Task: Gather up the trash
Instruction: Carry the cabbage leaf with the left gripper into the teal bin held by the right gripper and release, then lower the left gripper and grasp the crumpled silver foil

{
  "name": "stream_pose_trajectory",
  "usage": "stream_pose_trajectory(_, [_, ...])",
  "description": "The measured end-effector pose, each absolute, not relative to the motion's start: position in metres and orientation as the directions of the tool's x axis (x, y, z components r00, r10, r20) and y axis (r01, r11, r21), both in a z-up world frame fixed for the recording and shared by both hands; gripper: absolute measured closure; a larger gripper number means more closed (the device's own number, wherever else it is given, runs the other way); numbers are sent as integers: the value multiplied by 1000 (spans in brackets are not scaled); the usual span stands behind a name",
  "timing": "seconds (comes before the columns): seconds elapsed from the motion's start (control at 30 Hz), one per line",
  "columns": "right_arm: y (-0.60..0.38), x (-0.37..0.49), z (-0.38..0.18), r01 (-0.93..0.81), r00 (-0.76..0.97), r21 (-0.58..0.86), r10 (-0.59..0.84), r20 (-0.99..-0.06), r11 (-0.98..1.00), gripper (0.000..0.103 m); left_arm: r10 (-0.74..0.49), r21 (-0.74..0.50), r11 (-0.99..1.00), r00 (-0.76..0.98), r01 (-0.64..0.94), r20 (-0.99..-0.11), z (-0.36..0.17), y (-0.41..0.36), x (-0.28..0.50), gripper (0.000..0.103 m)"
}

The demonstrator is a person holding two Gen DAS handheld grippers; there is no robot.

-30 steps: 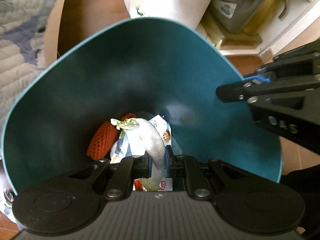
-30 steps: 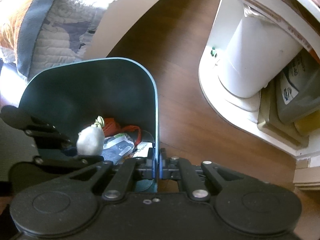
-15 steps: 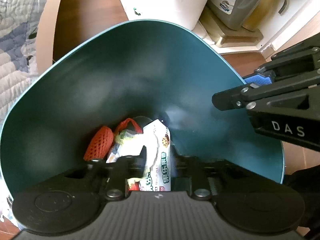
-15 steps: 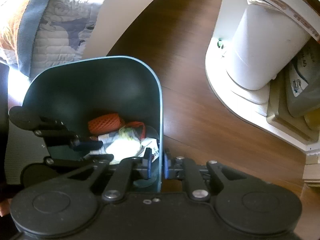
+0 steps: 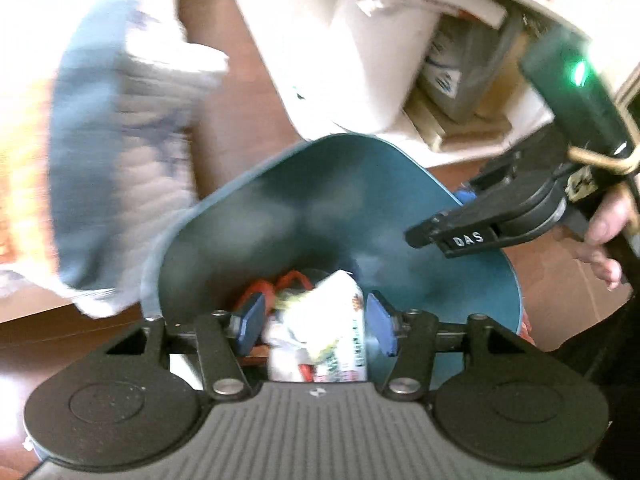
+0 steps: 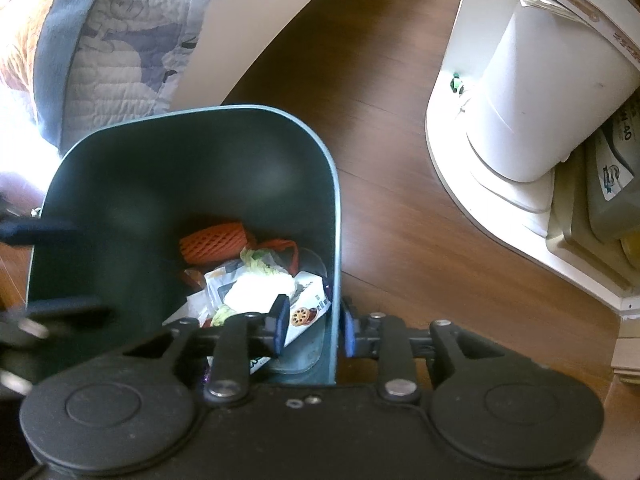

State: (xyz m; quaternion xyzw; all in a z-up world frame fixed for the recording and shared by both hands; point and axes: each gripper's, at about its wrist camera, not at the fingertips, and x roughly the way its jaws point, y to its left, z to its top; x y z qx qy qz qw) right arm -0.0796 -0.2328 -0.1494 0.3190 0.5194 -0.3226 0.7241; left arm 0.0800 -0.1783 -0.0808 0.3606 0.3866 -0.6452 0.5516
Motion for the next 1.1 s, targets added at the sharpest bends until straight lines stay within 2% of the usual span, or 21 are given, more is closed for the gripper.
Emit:
stream_pose_trajectory(0.13, [-228,-75,-152,783,247,116,-134,-960,610,64,-496,-87,-3,-77,996,-865,-55,-152,122,44])
stream_pose_trajectory(0.23, [-225,-70,-156,771,234,97,-138,-962,630,59,-527,-70,138,13,988,-850,-44,-129,163,43])
stream_pose_trajectory(0.33, [-227,-64,-158,770,242,106,-135,-961,629,47,-529,-61,286,105,956,-842,-42,-100,208,43])
stream_pose_trajectory(0.4, [-229,-63,-159,773,256,120,-133,-958,623,39,-507,-22,381,189,924,-841,-47,-80,239,33])
stream_pose_trajectory(0.47, [-229,-62,-161,770,254,116,-135,-958,627,39,-461,21,483,274,876,-844,-56,-63,273,30])
stream_pose_trajectory(0.6, [-228,-63,-166,771,228,99,-128,-965,629,51,-340,46,682,373,730,-863,-91,-36,355,30])
stream_pose_trajectory(0.67, [-229,-62,-168,781,211,82,-138,-968,619,60,-278,44,756,381,653,-882,-114,-29,388,30])
stream_pose_trajectory(0.73, [-230,-62,-168,783,202,67,-151,-968,618,64,-225,50,808,386,587,-895,-141,-24,413,30])
stream_pose_trajectory(0.93, [-236,-65,-170,787,152,-9,-207,-967,617,99,-130,29,855,268,518,-955,-227,-28,449,30])
stream_pose_trajectory(1.1, [-237,-73,-170,808,156,2,-211,-965,589,100,-84,31,891,231,453,-969,-275,-36,465,30])
